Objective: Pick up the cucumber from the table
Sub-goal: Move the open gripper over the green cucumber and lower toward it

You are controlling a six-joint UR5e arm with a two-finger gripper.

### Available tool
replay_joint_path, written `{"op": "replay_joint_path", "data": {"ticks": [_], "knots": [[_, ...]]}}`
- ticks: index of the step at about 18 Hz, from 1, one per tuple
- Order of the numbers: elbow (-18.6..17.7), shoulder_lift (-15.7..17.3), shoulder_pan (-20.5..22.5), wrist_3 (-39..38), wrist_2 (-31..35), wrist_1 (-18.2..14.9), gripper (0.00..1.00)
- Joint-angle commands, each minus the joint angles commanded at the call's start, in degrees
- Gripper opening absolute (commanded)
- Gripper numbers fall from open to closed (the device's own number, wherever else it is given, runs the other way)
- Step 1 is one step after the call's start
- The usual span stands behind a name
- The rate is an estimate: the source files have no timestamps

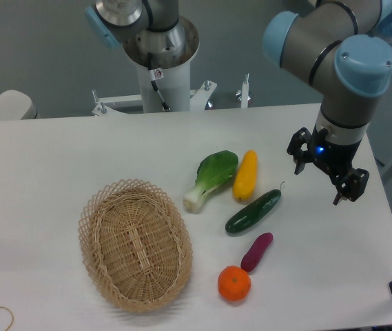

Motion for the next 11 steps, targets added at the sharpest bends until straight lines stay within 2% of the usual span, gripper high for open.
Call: {"op": "replay_joint_path", "data": {"ticks": [2,11], "knots": [[-0.88,0.00,0.00,0.09,-0.17,1.50,1.00],[-3.78,0.35,-0.79,-1.41,0.09,2.38,1.00]]}}
